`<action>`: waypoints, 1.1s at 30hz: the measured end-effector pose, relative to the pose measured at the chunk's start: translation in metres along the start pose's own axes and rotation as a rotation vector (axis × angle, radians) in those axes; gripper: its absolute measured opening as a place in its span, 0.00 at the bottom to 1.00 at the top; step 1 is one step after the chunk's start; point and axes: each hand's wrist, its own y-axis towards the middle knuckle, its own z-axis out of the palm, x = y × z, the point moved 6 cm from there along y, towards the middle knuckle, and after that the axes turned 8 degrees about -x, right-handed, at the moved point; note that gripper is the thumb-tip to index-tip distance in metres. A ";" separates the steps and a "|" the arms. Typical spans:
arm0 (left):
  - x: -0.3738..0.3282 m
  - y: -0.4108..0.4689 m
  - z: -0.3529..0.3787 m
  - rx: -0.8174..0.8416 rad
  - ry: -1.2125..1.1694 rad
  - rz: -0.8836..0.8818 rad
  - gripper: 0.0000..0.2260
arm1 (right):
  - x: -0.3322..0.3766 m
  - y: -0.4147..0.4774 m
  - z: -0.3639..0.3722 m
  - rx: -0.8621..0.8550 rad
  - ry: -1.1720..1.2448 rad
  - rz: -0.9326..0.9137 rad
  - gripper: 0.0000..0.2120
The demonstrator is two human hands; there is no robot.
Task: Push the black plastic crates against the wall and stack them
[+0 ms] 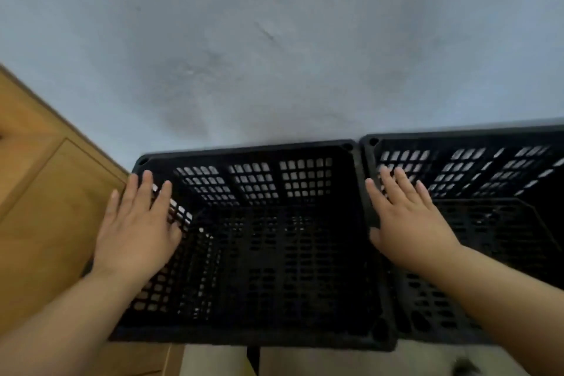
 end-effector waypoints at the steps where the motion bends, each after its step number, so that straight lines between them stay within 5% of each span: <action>1: 0.023 -0.004 0.010 0.040 0.022 -0.011 0.32 | 0.021 -0.010 0.010 0.036 0.001 0.016 0.36; 8: 0.101 -0.012 0.087 0.229 0.086 0.042 0.33 | 0.070 -0.055 0.065 0.162 -0.068 0.251 0.35; 13: 0.124 -0.022 0.129 0.273 0.093 0.038 0.36 | 0.068 -0.055 0.077 0.035 -0.102 0.322 0.31; 21: 0.130 -0.028 0.146 0.196 -0.031 0.017 0.34 | 0.050 -0.045 0.073 0.005 -0.113 0.334 0.37; 33: 0.128 0.003 0.154 0.103 0.021 0.040 0.34 | 0.046 -0.020 0.068 -0.027 -0.272 0.357 0.32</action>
